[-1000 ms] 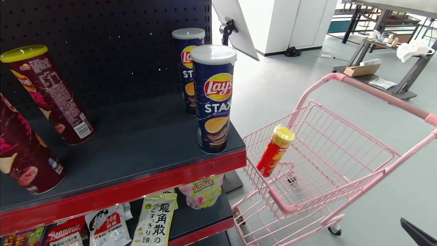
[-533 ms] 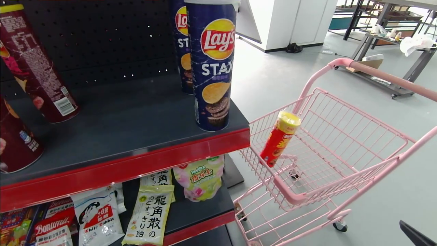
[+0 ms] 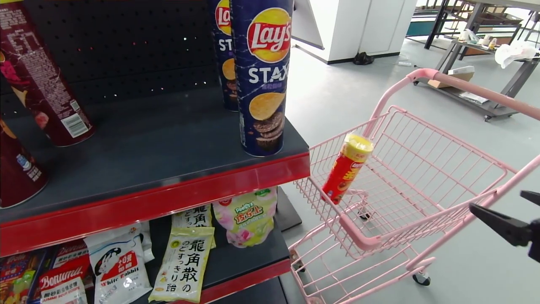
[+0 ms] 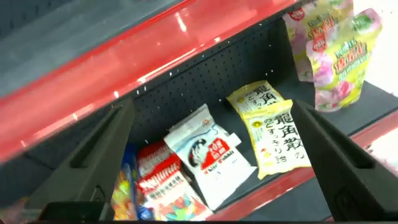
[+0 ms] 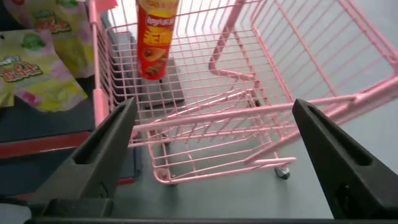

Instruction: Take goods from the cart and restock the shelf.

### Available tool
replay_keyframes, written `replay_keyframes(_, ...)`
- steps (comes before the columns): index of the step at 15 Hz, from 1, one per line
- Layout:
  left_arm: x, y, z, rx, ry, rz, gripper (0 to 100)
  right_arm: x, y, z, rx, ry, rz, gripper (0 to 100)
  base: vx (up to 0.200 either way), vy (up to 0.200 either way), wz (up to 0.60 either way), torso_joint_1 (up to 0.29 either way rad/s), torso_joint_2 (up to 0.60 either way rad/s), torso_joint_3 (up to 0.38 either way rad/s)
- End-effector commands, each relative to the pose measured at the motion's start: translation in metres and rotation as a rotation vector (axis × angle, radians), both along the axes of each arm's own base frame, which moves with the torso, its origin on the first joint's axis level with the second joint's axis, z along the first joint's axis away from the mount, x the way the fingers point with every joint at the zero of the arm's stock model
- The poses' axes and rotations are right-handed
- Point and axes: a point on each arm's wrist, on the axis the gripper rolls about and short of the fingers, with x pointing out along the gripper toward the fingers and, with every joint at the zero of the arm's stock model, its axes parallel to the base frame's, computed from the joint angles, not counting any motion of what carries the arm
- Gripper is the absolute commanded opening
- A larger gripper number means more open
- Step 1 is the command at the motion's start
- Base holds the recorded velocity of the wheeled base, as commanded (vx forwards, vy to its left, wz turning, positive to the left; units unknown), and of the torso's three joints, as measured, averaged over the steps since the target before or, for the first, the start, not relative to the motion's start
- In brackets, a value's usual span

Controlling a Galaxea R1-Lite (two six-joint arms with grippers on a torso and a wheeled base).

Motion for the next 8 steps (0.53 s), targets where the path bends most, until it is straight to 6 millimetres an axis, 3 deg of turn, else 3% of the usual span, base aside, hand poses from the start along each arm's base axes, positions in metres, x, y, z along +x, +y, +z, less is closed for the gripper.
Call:
replay_keyframes(1, 0.002, 0.000, 0.000, -0.094, 0.014, -0.010, 100, 0.085, 0.024, -0.006, 0.046, 0.126, 0.131, 100, 0.000, 0.000, 0.00, 0.000, 0.00, 0.000)
replay_keyframes(4, 0.001, 0.000, 0.001, -0.191, 0.010, -0.003, 100, 0.130, 0.045, -0.026, 0.166, 0.163, 0.143, 100, 0.000, 0.000, 0.00, 0.000, 0.00, 0.000)
replay_keyframes(8, 0.002, -0.001, -0.001, -0.185, 0.019, -0.005, 100, 0.168, 0.059, -0.058, 0.198, 0.178, 0.150, 100, 0.000, 0.000, 0.00, 0.000, 0.00, 0.000)
